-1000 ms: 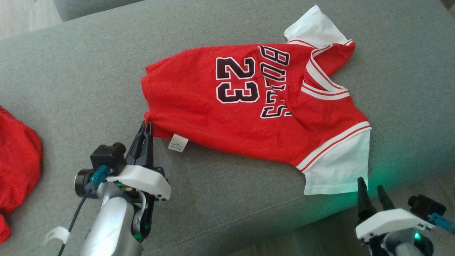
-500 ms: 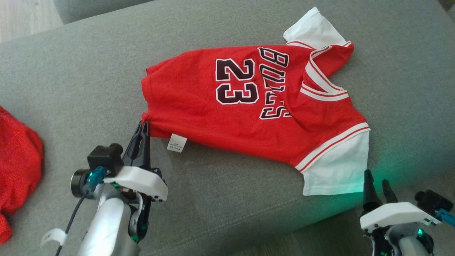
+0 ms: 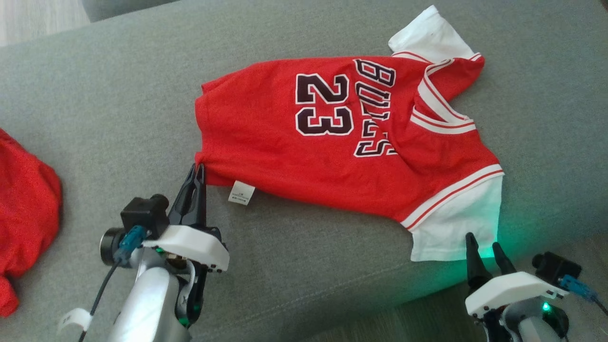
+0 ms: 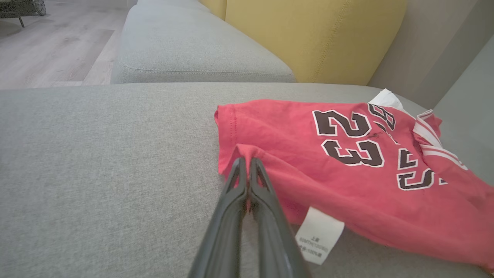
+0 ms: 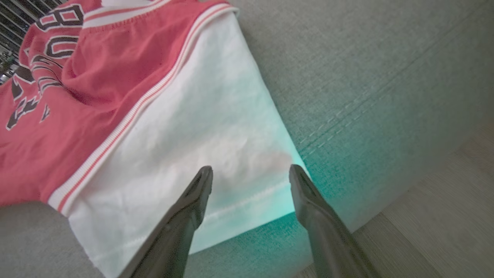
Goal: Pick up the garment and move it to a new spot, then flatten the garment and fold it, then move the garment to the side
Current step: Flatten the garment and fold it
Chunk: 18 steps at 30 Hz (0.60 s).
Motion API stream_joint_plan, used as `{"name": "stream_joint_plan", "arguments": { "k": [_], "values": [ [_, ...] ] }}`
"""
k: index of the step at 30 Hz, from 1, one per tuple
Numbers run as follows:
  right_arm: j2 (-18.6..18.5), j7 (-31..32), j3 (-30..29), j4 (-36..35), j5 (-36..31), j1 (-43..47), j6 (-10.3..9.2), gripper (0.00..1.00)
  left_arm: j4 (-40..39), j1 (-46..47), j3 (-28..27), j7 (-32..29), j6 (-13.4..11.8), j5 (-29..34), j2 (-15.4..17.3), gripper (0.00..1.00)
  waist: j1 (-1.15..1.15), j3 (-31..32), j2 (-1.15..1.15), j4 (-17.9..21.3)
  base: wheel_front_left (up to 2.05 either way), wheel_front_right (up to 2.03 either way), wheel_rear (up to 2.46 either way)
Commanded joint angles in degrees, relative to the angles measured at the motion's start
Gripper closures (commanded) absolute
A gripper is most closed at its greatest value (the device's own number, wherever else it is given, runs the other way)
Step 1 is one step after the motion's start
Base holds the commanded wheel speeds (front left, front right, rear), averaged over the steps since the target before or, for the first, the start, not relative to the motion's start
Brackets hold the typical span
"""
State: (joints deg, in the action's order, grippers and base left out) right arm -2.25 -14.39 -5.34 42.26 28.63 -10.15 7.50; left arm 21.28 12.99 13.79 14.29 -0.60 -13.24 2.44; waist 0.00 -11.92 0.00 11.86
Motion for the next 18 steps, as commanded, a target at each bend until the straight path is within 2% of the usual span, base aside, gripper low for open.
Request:
{"name": "stream_joint_plan", "arguments": {
  "k": [1, 10, 18],
  "values": [
    [-0.6, -0.6, 1.1, -0.9, -0.5, -1.0, -0.01, 0.00, -2.2, 1.4, -1.8, 0.7, -0.4, 0.0, 0.4, 1.00, 0.00, -0.6, 0.00, -0.1, 0.00, 0.00, 0.00],
    [-0.6, -0.6, -2.2, 2.0, -0.5, -2.8, -0.01, 0.00, -2.0, 2.1, -2.6, 0.7, 0.1, 1.2, 0.4, 1.00, 0.00, -2.6, 0.00, 0.3, 0.00, 0.00, 0.00],
    [-0.6, -0.6, -1.9, 3.7, 1.0, -4.3, -0.01, 0.00, -1.7, 3.0, -3.1, 0.7, 0.7, 1.9, 0.4, 1.00, 0.00, -3.5, 0.00, 0.2, 0.00, 0.00, 0.00]
  ]
}}
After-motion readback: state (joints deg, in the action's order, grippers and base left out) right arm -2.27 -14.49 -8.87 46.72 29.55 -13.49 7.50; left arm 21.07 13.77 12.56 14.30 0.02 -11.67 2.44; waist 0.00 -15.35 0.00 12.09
